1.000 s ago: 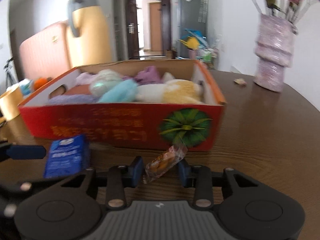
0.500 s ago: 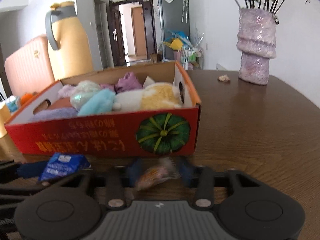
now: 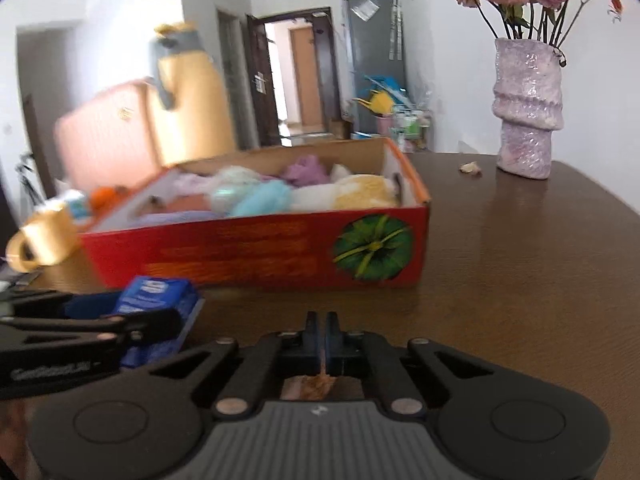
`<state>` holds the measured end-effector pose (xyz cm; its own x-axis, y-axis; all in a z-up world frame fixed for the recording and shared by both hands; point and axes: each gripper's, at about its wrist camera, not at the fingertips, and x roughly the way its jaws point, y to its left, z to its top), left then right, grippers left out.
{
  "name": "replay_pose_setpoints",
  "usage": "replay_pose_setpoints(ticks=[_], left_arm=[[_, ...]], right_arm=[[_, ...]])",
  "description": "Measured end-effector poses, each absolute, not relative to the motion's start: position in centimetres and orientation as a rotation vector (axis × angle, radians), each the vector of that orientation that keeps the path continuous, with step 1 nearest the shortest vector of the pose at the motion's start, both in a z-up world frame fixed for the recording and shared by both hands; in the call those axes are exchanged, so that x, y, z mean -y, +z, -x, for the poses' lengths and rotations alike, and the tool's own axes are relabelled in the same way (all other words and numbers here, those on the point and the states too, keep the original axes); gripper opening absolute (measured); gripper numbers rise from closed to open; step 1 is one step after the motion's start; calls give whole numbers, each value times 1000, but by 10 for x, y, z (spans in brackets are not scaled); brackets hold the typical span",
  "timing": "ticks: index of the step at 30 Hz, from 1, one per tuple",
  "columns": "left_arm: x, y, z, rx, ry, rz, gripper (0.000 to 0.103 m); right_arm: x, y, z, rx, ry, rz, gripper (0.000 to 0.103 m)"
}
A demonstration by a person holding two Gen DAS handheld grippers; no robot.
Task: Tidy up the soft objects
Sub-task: 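Carry the handkerchief pack and snack into the red box and open both grippers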
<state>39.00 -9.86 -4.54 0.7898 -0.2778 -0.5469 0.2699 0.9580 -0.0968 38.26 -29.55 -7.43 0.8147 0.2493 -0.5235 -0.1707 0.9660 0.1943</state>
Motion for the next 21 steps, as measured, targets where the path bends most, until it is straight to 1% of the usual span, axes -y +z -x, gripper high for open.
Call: replay_pose_setpoints(ticks=[5,9,14,18,21], left_arm=[[74,-42,-314,-567,-307,36,54],[61,-40,-272,-584,-312,60,54],[58,-25,-243,-528,-326,55,54],[59,-16,-240,-502,-330,62,54],[60,-6,-250,-479,-349,69,54]], right_arm=[[284,-66,-295,-540,296,-181,2],[280,-54,-250,-510,319,-190,2],[279,-43,-230,-492,311,-185,2],[279,-34,-227,-468,321,-179,2],[284,-23,-240,-452,327,-175,2]])
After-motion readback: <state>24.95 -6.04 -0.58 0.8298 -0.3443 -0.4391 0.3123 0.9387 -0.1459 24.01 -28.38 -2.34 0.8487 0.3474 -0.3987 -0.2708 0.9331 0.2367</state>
